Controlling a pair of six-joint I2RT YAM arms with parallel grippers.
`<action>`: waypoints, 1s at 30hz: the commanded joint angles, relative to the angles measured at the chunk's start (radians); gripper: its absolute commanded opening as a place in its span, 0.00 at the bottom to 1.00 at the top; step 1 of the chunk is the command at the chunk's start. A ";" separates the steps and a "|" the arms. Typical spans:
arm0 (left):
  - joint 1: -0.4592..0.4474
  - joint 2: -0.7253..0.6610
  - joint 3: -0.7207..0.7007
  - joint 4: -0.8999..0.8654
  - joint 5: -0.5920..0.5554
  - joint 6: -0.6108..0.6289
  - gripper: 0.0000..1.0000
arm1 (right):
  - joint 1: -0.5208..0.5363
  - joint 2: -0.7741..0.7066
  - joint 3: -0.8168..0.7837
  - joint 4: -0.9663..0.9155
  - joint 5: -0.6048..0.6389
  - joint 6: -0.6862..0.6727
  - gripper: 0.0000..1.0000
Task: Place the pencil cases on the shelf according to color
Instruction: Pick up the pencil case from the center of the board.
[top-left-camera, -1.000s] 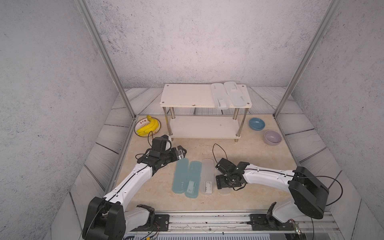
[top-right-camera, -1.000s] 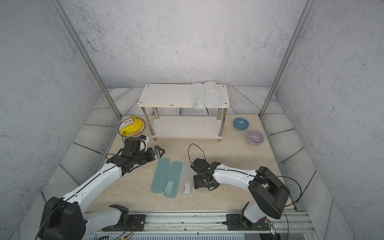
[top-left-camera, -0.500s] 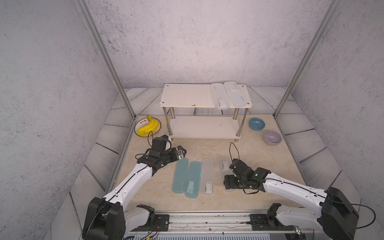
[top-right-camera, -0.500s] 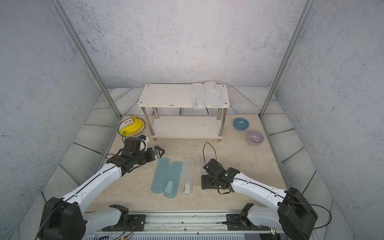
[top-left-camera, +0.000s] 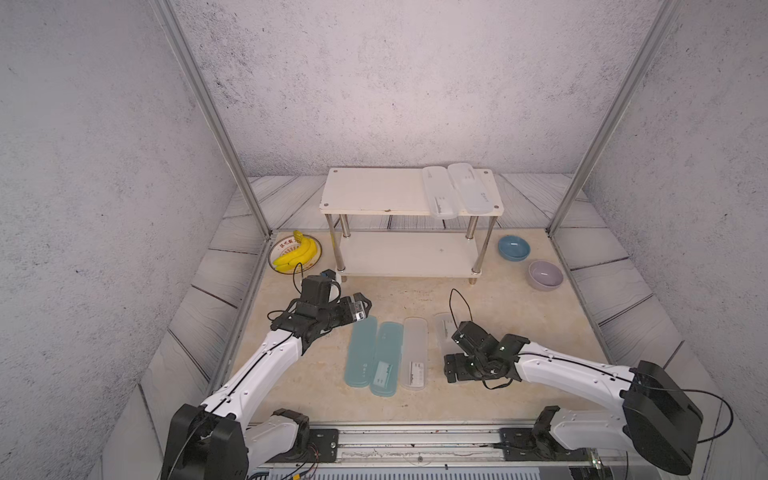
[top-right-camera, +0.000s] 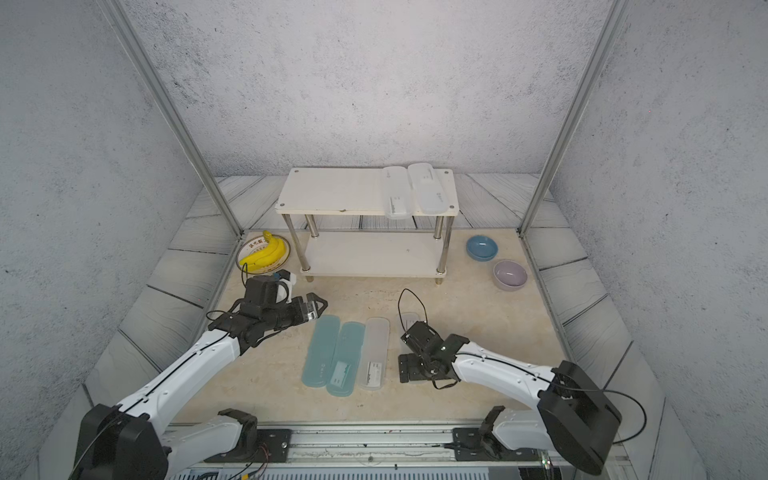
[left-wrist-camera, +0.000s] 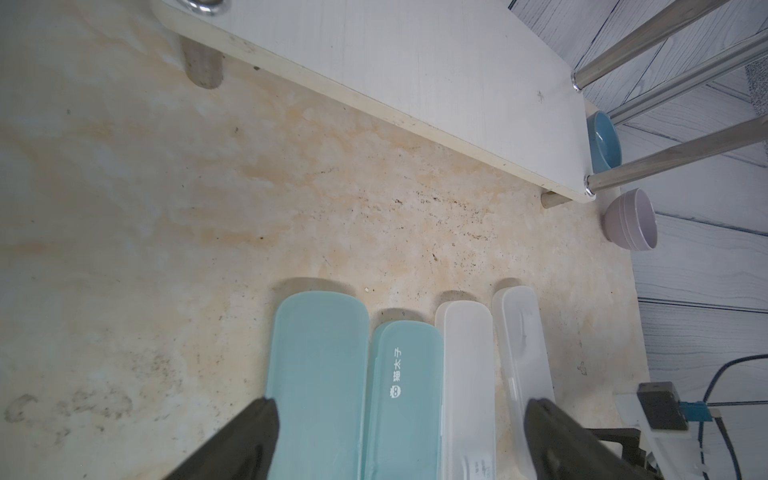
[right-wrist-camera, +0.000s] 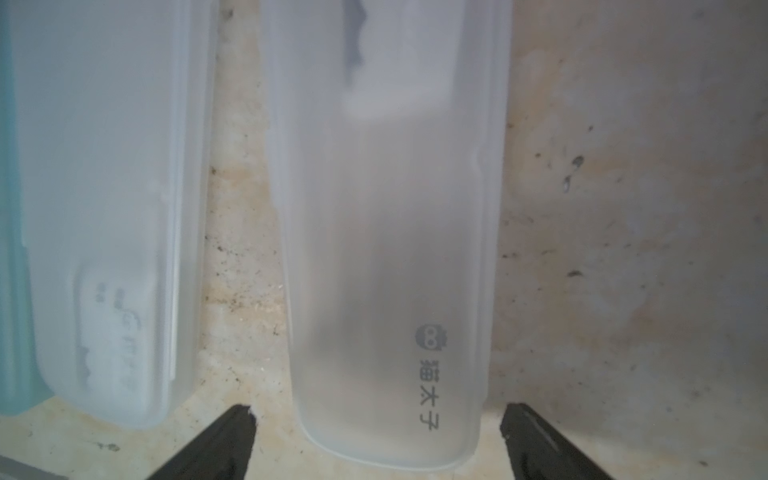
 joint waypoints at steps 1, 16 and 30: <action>-0.004 -0.015 0.003 -0.014 -0.019 0.024 0.99 | 0.020 0.033 0.025 -0.022 0.029 0.025 1.00; -0.004 -0.017 0.007 -0.018 -0.015 0.037 0.99 | 0.077 0.193 0.091 -0.065 0.105 0.072 0.96; -0.004 -0.035 0.006 -0.024 -0.028 0.039 0.99 | 0.085 0.203 0.077 -0.059 0.116 0.090 0.79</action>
